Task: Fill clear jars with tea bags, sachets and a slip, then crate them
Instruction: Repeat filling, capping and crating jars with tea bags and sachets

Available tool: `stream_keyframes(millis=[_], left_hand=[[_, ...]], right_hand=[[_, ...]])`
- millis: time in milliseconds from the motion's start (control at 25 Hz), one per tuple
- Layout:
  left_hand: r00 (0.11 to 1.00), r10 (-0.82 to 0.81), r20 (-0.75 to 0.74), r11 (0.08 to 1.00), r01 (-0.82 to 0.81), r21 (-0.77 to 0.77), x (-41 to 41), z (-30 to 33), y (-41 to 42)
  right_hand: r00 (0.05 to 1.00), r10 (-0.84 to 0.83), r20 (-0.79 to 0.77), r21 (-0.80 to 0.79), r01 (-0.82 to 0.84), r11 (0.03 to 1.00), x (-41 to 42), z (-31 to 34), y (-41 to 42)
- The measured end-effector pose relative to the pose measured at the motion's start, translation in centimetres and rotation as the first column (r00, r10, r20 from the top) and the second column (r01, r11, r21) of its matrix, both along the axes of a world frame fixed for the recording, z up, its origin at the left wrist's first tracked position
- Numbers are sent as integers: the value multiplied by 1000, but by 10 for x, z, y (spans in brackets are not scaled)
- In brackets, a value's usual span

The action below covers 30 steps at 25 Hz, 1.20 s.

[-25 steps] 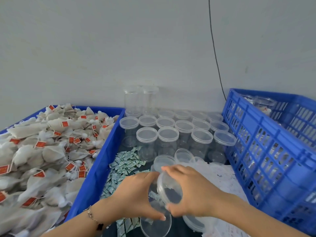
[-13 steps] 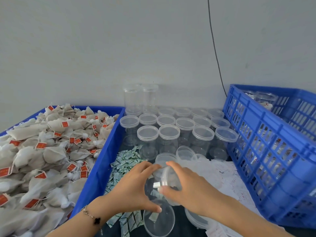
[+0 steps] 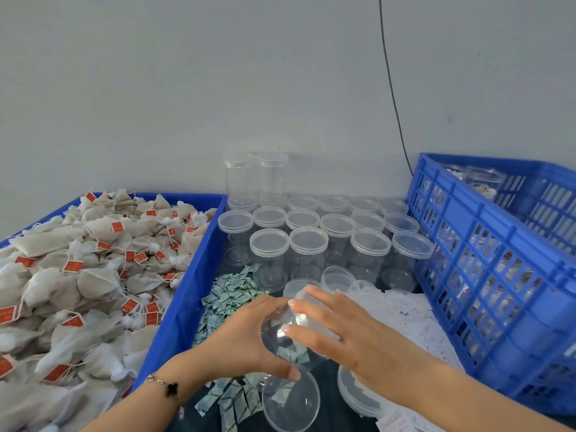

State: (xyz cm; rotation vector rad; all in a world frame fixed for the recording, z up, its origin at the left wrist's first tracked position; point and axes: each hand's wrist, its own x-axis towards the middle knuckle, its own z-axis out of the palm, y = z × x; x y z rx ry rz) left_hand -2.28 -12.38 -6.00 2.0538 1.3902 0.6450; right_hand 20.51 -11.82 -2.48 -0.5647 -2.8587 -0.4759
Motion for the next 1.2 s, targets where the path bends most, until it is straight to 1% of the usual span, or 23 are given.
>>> stream_keyframes(millis=[120, 200, 280, 320, 400, 440, 520, 560, 600, 680, 720, 760, 800, 840, 880, 920, 960, 1000, 1040, 1080, 1120, 1160, 1200], left_hand=[[1000, -10, 24, 997, 12, -70, -1, 0, -1], [999, -14, 32, 994, 18, -104, -2, -4, -2], [1000, 10, -22, 999, -11, -47, -4, -5, -2], [997, 39, -63, 999, -38, 14, -5, -6, 0], [992, 77, -101, 992, -66, 108, -8, -6, 3], [991, 71, -113, 991, -58, 117, -8, -7, 3], [989, 33, -146, 995, -18, 103, -8, -11, 3], [988, 17, -151, 996, -3, 92, -9, -12, 4], [989, 10, -146, 997, 2, 80, -10, -13, 4], [993, 8, -122, 998, 0, 58, -11, -11, 3], [994, 12, -107, 999, -7, 52, -11, -9, 3], [996, 17, -87, 999, -13, 44, -11, -8, 3], [998, 19, -54, 1000, -18, 25, -10, -8, 2], [1000, 18, -8, 1000, -18, -6, -9, -8, 1], [999, 25, 45, 999, -24, -40, -8, -6, 0], [994, 50, 96, 997, -44, -70, -8, -4, 0], [986, 95, 135, 993, -84, -83, -8, -3, 0], [973, 157, 167, 986, -146, -80, -8, -2, 0], [953, 231, 198, 973, -221, -71, -9, -1, 2], [925, 300, 233, 954, -294, -60, -11, -2, 4], [899, 350, 264, 935, -352, -43, -12, -3, 5], [879, 381, 287, 920, -393, -17, -13, -4, 6], [865, 403, 300, 906, -424, 6, -15, -5, 7]], right_hand=[[999, -2, 39, 90, -2, 996, 5, 1, 6], [996, -42, 75, 102, 34, 994, 7, 1, 5], [997, -75, 34, -14, 75, 997, 4, -3, 2], [992, -120, -26, -148, 115, 982, 1, -3, -3], [963, -223, -151, -372, 154, 915, -7, -3, -3], [942, -283, -181, -460, 174, 871, -10, -5, 0], [905, -389, -174, -485, 265, 833, -15, -7, 7], [898, -395, -196, -517, 247, 819, -13, -7, 3], [919, -365, -149, -542, 233, 807, -14, -6, -1], [967, -229, -114, -431, 159, 888, -13, -10, 2], [973, -207, -101, -410, 149, 900, -14, -2, 5], [966, -246, -77, -490, 178, 853, -16, 7, 7], [976, -211, -46, -453, 168, 876, -13, 13, 7], [985, -160, -67, -339, 128, 932, -12, 22, 6], [988, -80, -130, -157, 59, 986, -12, 29, 6], [986, 18, -166, 35, -13, 999, -9, 36, 8], [970, 78, -229, 102, -56, 993, -6, 44, 11], [947, 86, -310, 101, -57, 993, -2, 52, 15], [904, 7, -429, -12, -13, 1000, 2, 57, 21], [829, -157, -537, -204, 53, 978, 5, 60, 26], [740, -367, -564, -415, 130, 900, 9, 54, 32], [674, -567, -473, -576, 251, 778, 13, 41, 40], [638, -710, -300, -664, 394, 635, 15, 22, 50]])
